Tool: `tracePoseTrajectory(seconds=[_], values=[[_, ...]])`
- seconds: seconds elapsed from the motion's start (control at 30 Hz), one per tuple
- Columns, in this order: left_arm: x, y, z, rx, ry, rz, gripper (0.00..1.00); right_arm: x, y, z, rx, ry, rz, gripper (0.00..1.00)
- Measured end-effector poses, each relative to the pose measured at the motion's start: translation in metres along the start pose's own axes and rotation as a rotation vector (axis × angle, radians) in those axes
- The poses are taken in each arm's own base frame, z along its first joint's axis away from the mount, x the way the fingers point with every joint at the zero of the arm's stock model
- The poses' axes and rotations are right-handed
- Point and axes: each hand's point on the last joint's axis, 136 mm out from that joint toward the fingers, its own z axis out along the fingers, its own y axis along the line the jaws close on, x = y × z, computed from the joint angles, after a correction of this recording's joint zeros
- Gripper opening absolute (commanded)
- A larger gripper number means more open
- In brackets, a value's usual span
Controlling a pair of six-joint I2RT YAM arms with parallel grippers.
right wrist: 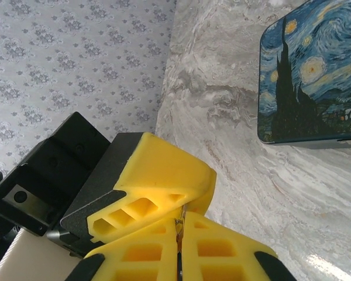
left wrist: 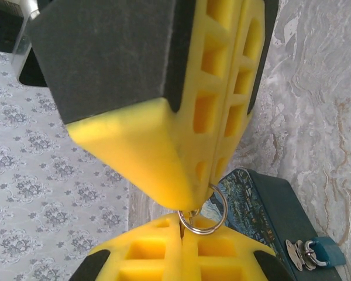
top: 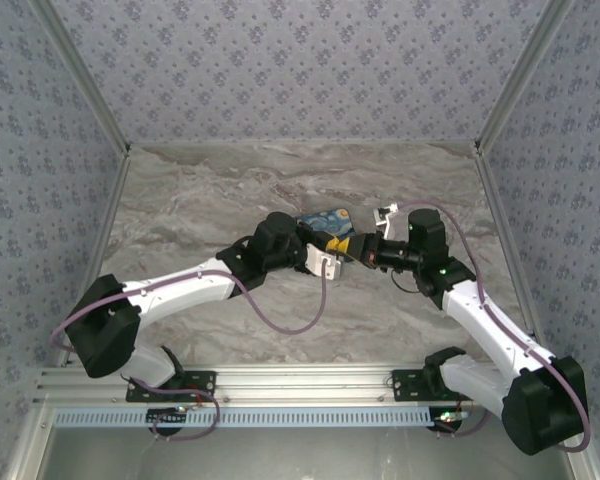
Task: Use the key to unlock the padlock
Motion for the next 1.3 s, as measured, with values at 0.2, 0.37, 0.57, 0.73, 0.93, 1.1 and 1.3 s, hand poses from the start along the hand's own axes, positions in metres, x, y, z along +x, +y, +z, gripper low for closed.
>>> tracePoseTrajectory(seconds=[0.2,0.37,0.57,0.73,0.93,1.1,1.3], values=[[0.002,0.002,-0.001,-0.01,0.013,-0.045,0.41,-0.003,-0.003,-0.002,0.015,-0.027,-0.013,0.0],[0.002,0.022,-0.017,-0.061,0.005,-0.176,0.62,-0.008,-0.01,-0.01,0.024,-0.099,-0.038,0.0],[0.014,0.073,-0.064,-0.209,-0.026,-0.492,0.72,-0.023,-0.005,-0.02,0.0,-0.204,-0.131,0.0],[0.037,0.101,-0.086,-0.27,-0.06,-0.902,0.73,-0.031,0.002,-0.022,-0.028,-0.284,-0.235,0.0],[0.048,0.125,-0.089,-0.234,-0.203,-1.39,0.7,-0.038,0.022,-0.021,-0.076,-0.362,-0.363,0.0],[0.021,0.14,-0.083,-0.097,-0.357,-1.603,0.66,-0.043,0.041,-0.021,-0.128,-0.416,-0.442,0.0],[-0.014,0.149,-0.078,0.057,-0.469,-1.692,0.63,-0.045,0.058,-0.017,-0.178,-0.449,-0.5,0.0]])
